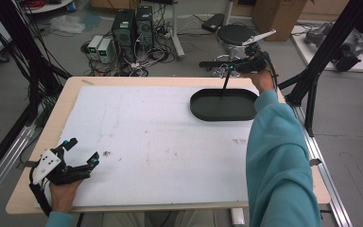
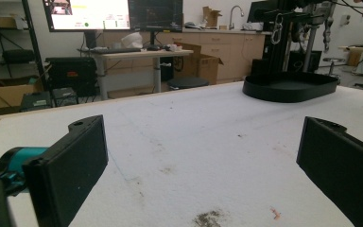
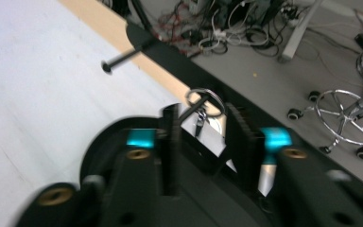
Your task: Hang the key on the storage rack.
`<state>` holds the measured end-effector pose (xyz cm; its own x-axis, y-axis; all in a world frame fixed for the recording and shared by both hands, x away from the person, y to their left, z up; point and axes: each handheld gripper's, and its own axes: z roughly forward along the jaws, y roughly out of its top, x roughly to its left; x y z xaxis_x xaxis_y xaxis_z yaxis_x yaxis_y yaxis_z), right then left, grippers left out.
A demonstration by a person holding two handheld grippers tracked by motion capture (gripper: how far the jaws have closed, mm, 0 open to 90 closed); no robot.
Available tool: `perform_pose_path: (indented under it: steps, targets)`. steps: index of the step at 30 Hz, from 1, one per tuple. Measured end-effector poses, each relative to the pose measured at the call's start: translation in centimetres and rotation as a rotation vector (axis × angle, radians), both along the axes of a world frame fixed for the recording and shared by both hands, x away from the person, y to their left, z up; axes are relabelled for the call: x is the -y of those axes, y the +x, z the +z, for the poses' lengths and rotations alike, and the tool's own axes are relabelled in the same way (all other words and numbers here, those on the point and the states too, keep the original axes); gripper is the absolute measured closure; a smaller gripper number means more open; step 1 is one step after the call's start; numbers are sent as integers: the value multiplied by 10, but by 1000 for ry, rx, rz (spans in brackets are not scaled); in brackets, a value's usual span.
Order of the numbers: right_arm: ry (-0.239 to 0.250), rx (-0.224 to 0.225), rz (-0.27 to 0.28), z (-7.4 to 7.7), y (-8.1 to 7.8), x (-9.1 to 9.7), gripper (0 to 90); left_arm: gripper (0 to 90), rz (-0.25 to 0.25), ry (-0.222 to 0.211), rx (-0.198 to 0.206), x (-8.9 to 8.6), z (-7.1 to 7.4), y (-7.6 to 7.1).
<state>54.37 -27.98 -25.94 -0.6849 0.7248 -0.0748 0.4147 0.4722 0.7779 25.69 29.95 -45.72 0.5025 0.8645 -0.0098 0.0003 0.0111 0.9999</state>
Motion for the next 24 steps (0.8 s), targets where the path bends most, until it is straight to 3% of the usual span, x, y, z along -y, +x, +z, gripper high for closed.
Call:
perform_pose_path:
  steps: [5, 6, 10, 11, 17, 20, 24]
  targets:
    - [119, 41, -41, 7, -15, -7, 64, 31, -1, -3, 2, 0, 0, 0]
    - [139, 49, -41, 8, -19, -9, 7, 31, -1, -2, -1, 0, 0, 0]
    - [256, 94, 0, 11, -47, -15, 6, 31, 0, -5, -3, 0, 0, 0]
    - [247, 82, 6, 11, -56, -16, 6, 31, 0, -4, -3, 0, 0, 0]
    - [293, 138, 28, 3, -95, -5, 6, 31, -1, 0, 4, 0, 0, -1]
    - [306, 205, 28, -10, -122, 2, 6, 31, 1, -8, 1, -1, 0, 0]
    - [344, 298, 34, -46, -170, 12, 6, 31, 2, -6, 4, -1, 0, 0]
